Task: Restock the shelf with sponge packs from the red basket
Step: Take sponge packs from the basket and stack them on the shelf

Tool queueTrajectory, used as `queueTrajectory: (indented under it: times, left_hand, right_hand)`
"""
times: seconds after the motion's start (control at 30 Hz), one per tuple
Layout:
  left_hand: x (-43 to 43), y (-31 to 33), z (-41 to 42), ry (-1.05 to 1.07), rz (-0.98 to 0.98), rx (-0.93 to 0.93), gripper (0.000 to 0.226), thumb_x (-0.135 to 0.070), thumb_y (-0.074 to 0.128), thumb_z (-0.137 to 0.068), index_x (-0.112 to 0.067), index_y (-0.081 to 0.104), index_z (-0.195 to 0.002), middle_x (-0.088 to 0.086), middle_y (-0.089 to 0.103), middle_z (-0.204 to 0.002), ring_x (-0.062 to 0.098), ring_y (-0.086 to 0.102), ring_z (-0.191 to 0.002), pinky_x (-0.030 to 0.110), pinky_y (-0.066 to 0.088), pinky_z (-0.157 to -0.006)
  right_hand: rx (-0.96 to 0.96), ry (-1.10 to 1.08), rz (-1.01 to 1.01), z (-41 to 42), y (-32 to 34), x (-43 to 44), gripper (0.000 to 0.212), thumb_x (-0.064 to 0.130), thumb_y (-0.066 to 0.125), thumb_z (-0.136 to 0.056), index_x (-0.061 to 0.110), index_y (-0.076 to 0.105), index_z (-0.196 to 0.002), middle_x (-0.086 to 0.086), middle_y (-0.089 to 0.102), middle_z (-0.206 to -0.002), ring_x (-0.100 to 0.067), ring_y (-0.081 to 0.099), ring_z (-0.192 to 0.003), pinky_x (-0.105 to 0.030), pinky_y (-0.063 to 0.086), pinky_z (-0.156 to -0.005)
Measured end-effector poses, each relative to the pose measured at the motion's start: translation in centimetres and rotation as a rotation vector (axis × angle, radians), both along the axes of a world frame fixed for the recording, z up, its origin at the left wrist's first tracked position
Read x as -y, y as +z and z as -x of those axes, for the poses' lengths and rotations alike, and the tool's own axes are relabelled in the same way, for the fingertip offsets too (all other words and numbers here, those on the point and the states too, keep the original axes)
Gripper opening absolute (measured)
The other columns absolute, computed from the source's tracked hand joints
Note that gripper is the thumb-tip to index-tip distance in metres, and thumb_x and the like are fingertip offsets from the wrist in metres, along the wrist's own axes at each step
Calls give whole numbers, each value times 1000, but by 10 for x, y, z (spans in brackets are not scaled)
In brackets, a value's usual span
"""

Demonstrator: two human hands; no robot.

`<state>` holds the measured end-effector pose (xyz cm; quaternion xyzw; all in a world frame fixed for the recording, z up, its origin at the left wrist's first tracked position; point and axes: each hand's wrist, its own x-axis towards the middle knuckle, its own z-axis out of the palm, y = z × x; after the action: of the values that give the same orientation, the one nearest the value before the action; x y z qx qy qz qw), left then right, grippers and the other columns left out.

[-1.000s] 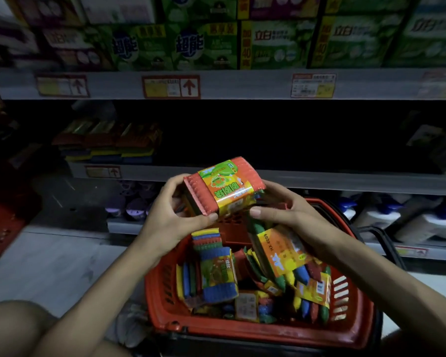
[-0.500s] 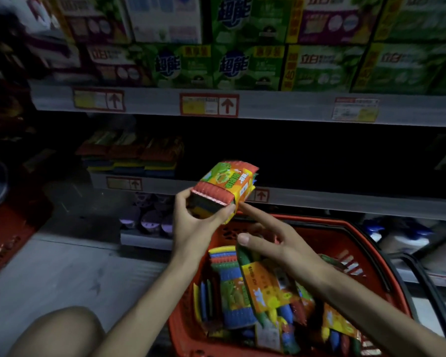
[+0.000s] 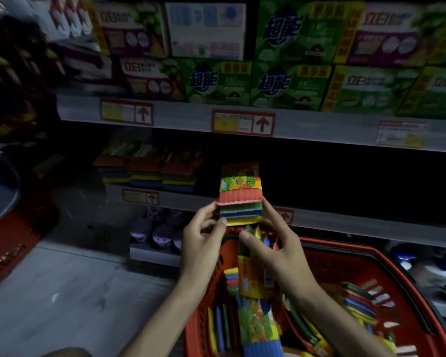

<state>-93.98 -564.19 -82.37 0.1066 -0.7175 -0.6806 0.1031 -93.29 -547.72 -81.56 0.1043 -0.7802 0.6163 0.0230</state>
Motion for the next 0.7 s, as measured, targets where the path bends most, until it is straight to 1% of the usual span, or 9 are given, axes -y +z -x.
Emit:
queueTrajectory:
  times: [0.1, 0.2, 0.3, 0.37, 0.43, 0.5, 0.53, 0.6, 0.7]
  left_hand:
    - [4, 0, 6, 5, -60, 10, 37, -9, 63, -100, -28, 62, -132, -22, 71, -98, -20, 64, -91, 4, 49, -73]
    - [8, 0, 16, 8, -100, 17, 38, -5, 59, -101, -24, 58, -134, -34, 72, -82, -22, 64, -86, 3, 48, -71]
    - [13, 1, 26, 51, -74, 20, 44, -9, 59, -101, -24, 58, -142, -20, 75, -100, -18, 65, -87, 6, 49, -72]
    - [12, 3, 29, 64, -39, -7, 46, -13, 60, -101, -32, 57, -143, -9, 66, -126, -23, 60, -89, 6, 48, -72]
    - [12, 5, 34, 62, -42, -37, 46, -10, 59, -102, -29, 57, -143, -6, 53, -140, -31, 54, -91, 2, 46, -72]
    - [14, 8, 42, 40, -50, -56, 45, -6, 56, -102, -22, 56, -144, -8, 47, -141, -35, 51, -89, -1, 44, -73]
    - [15, 8, 46, 35, -61, -55, 45, -5, 56, -102, -21, 55, -144, -10, 46, -140, -36, 51, -88, -2, 43, -73]
    - [19, 6, 53, 40, -82, -41, 46, -7, 56, -103, -22, 53, -146, -16, 45, -138, -36, 50, -89, -3, 43, -75]
    - [26, 2, 63, 54, -101, -5, 49, -7, 58, -102, -21, 49, -149, -14, 47, -142, -26, 53, -98, 4, 46, -83]
  right_hand:
    - [-58, -57, -90, 10, -6, 10, 80, 57, 76, -81, 57, 34, -150, 26, 36, -147, 3, 37, -140, -20, 41, -108]
    - [-50, -66, -58, 21, -7, 20, 85, 56, 77, -78, 54, 34, -151, 19, 39, -138, 2, 45, -132, -19, 47, -103]
    - [-53, -41, -41, 30, -7, 28, 89, 54, 79, -78, 49, 34, -154, 24, 43, -141, 4, 48, -131, -21, 48, -104]
    - [-23, -30, -9, 32, -8, 29, 91, 56, 81, -76, 49, 34, -154, 27, 45, -146, 4, 46, -135, -26, 46, -108]
    - [13, -16, 25, 36, -9, 33, 90, 50, 84, -76, 49, 36, -152, 27, 51, -146, 6, 49, -134, -26, 46, -108]
    - [43, 4, 46, 41, -8, 38, 83, 38, 86, -78, 51, 40, -147, 34, 57, -135, 12, 54, -125, -17, 48, -101]
    - [62, 6, 57, 43, -7, 41, 79, 32, 86, -79, 54, 41, -141, 44, 57, -127, 19, 54, -119, -10, 47, -96]
    - [105, 3, 88, 49, -6, 47, 76, 26, 86, -79, 57, 37, -130, 59, 51, -111, 35, 46, -106, 4, 40, -84]
    - [119, 23, 118, 60, -9, 55, 103, 47, 87, -68, 44, 28, -153, 51, 36, -127, 42, 33, -104, 9, 35, -80]
